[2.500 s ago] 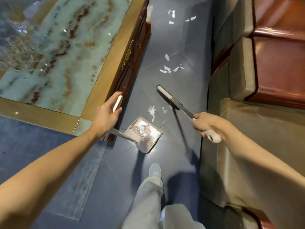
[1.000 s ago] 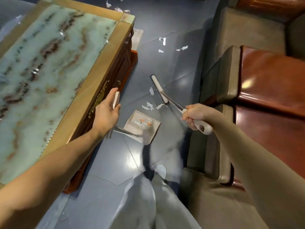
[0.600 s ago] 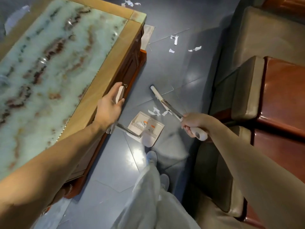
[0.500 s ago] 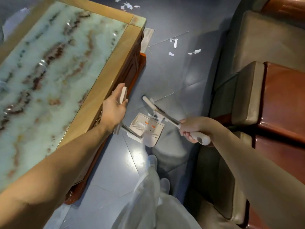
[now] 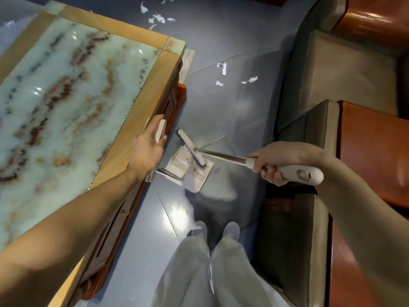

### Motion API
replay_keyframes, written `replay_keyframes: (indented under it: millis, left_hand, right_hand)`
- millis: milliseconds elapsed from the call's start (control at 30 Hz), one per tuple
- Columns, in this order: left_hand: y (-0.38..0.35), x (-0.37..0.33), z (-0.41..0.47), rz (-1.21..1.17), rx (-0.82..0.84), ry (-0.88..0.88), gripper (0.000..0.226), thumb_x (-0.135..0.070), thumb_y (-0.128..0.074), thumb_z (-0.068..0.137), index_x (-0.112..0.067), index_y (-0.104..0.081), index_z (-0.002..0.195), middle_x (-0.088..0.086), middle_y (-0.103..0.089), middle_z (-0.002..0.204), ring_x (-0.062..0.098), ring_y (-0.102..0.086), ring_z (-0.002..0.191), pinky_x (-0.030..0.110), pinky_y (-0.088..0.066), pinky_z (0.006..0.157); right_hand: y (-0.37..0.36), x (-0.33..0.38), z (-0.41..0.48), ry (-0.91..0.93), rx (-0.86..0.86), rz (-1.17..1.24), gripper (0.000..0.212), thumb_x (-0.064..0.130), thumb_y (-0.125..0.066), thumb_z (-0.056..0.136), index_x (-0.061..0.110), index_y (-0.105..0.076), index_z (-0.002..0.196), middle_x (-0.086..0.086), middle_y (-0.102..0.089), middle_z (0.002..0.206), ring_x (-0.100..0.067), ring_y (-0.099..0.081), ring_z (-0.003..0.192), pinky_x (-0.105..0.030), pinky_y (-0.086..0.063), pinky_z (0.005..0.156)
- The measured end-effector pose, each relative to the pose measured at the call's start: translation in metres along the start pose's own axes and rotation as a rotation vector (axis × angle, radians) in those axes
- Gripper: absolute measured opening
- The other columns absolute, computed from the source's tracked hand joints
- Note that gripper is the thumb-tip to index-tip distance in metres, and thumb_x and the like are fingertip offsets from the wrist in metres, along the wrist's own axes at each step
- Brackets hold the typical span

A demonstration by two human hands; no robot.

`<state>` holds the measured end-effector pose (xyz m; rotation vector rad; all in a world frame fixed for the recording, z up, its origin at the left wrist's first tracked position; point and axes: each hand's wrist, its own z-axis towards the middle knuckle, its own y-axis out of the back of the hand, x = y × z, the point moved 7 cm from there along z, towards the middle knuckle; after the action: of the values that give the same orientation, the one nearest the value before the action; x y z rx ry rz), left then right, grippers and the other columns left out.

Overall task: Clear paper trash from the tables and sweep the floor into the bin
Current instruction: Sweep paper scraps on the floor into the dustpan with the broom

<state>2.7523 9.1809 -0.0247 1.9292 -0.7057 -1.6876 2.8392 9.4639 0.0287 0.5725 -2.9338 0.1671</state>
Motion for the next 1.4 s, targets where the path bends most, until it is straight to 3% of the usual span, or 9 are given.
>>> replay_keyframes:
  millis: [167,367,467,567,800,1000,1100,1167,1400]
  left_hand:
    - [0.003,-0.025,0.028,-0.086,-0.027,0.018,0.055,-0.016,-0.054,0.097,-0.038,-0.036,0.143,-0.014,-0.041,0.14,0.041,-0.06,0.106,0.048,-0.051,0.093]
    - [-0.015,-0.059,0.093,-0.155,-0.066,0.013,0.053,-0.014,-0.055,0.096,-0.036,-0.039,0.141,-0.011,-0.043,0.143,0.013,-0.046,0.125,0.023,-0.03,0.107]
    - [-0.033,-0.085,0.135,-0.154,-0.089,0.01,0.052,-0.013,-0.055,0.095,-0.036,-0.041,0.139,-0.01,-0.049,0.136,-0.001,-0.047,0.113,0.018,-0.033,0.101]
    - [-0.051,-0.118,0.182,-0.077,-0.102,0.005,0.05,-0.015,-0.054,0.096,-0.04,-0.039,0.136,0.009,-0.058,0.13,0.026,-0.065,0.093,0.031,-0.048,0.094]
    - [-0.082,-0.169,0.275,0.023,-0.094,-0.034,0.05,-0.02,-0.056,0.096,-0.038,-0.038,0.139,0.004,-0.058,0.132,0.029,-0.054,0.117,0.023,-0.039,0.089]
    - [-0.093,-0.179,0.326,-0.006,-0.143,0.003,0.045,-0.021,-0.056,0.096,-0.041,-0.041,0.133,0.006,-0.061,0.125,0.017,-0.056,0.099,0.006,-0.034,0.072]
    - [-0.107,-0.173,0.361,-0.051,-0.101,0.095,0.048,-0.021,-0.054,0.097,-0.041,-0.039,0.139,0.005,-0.058,0.13,0.029,-0.058,0.108,0.02,-0.044,0.084]
    - [-0.117,-0.173,0.388,-0.068,-0.059,0.13,0.05,-0.019,-0.052,0.097,-0.042,-0.038,0.139,0.011,-0.063,0.12,0.04,-0.062,0.089,0.038,-0.051,0.081]
    - [-0.138,-0.184,0.493,-0.07,-0.024,0.121,0.049,-0.015,-0.053,0.096,-0.045,-0.041,0.134,-0.007,-0.057,0.106,0.014,-0.059,0.059,0.026,-0.051,0.051]
  right_hand:
    - [0.041,0.039,-0.011,0.095,-0.051,0.055,0.05,0.003,-0.042,0.094,0.01,-0.038,0.144,-0.001,-0.046,0.05,-0.003,-0.04,0.032,-0.013,-0.035,0.03]
    - [0.109,0.084,-0.01,0.161,-0.067,0.186,0.045,0.003,-0.04,0.095,0.016,-0.04,0.138,-0.001,-0.041,0.049,-0.004,-0.037,0.03,-0.013,-0.032,0.027]
    - [0.154,0.109,-0.011,0.161,-0.076,0.17,0.017,0.004,-0.038,0.096,0.014,-0.049,0.104,-0.001,-0.04,0.046,-0.004,-0.035,0.028,-0.012,-0.032,0.028]
    - [0.206,0.14,-0.011,0.179,-0.093,0.174,0.017,0.003,-0.037,0.096,0.012,-0.046,0.084,0.0,-0.039,0.048,-0.004,-0.036,0.028,-0.012,-0.032,0.029]
    - [0.321,0.212,0.008,0.212,-0.234,0.127,0.015,0.0,-0.043,0.093,0.007,-0.046,0.08,-0.003,-0.043,0.052,-0.006,-0.04,0.032,-0.012,-0.036,0.033]
    - [0.389,0.267,0.053,0.223,-0.363,0.078,0.015,-0.001,-0.044,0.09,0.004,-0.048,0.077,-0.006,-0.045,0.054,-0.01,-0.04,0.045,-0.015,-0.037,0.036]
    - [0.415,0.295,0.075,0.239,-0.416,0.029,0.016,-0.004,-0.044,0.086,0.003,-0.049,0.072,-0.01,-0.046,0.058,-0.015,-0.043,0.048,-0.022,-0.039,0.043]
    - [0.428,0.312,0.088,0.241,-0.437,-0.037,0.013,-0.002,-0.047,0.084,0.001,-0.052,0.073,-0.012,-0.05,0.06,-0.018,-0.047,0.052,-0.028,-0.04,0.054]
    - [0.445,0.365,0.141,0.191,-0.428,0.02,0.01,-0.001,-0.05,0.085,-0.004,-0.056,0.092,-0.015,-0.054,0.069,-0.017,-0.051,0.051,-0.028,-0.045,0.056]
